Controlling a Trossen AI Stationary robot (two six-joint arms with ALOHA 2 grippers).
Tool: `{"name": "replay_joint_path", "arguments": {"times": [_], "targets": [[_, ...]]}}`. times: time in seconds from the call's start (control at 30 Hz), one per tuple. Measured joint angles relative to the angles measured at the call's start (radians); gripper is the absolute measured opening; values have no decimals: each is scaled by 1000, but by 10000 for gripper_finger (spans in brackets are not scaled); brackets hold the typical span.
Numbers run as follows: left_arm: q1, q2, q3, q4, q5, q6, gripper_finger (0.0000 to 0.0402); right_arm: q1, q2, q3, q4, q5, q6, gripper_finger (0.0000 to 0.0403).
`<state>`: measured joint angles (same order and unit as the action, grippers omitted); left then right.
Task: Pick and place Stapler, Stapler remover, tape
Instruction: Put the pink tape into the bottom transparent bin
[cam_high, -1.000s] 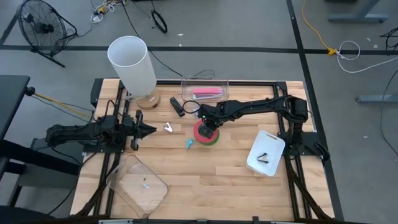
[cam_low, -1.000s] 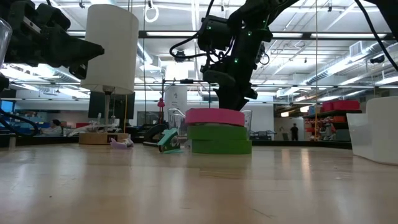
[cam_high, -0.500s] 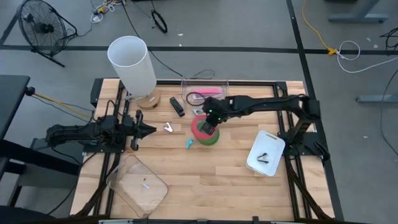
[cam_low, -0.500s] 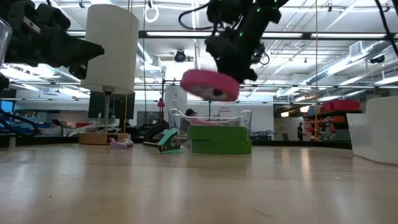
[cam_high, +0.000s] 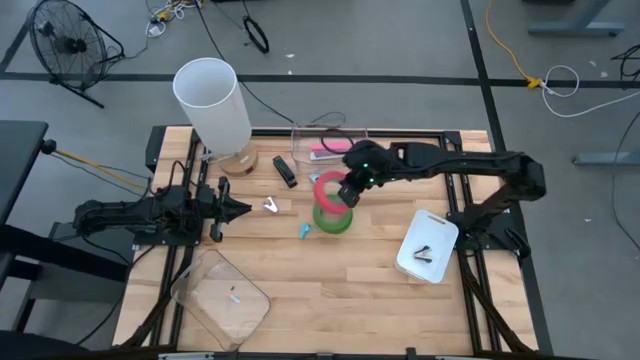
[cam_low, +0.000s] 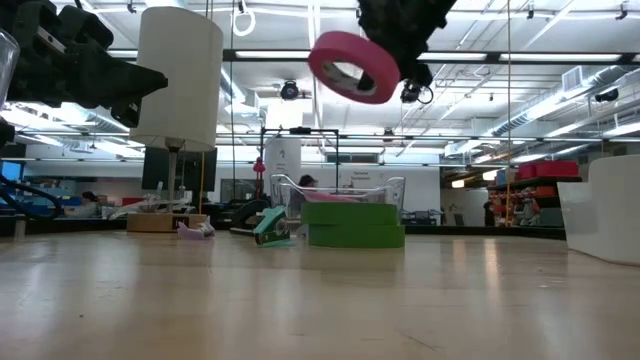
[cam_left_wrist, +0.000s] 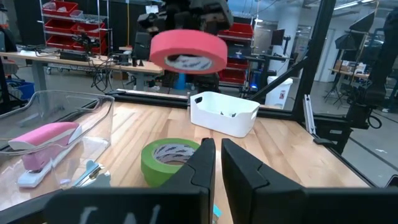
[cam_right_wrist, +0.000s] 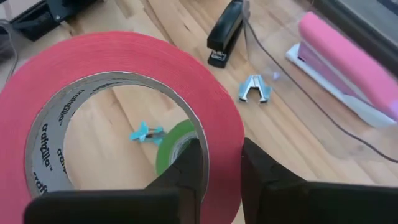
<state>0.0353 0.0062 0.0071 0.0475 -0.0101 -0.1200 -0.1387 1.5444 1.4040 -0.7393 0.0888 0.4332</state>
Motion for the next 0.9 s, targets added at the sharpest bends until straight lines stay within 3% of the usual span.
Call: {"name": "replay_joint_path", "arguments": {"times": [0.5,0.9], "targets": [[0,0,0,0,0,0,30,5,-72,0,-29,52,-19,55],[0,0,0,0,0,0,30,49,-74,0,131,-34,-48,55]]}}
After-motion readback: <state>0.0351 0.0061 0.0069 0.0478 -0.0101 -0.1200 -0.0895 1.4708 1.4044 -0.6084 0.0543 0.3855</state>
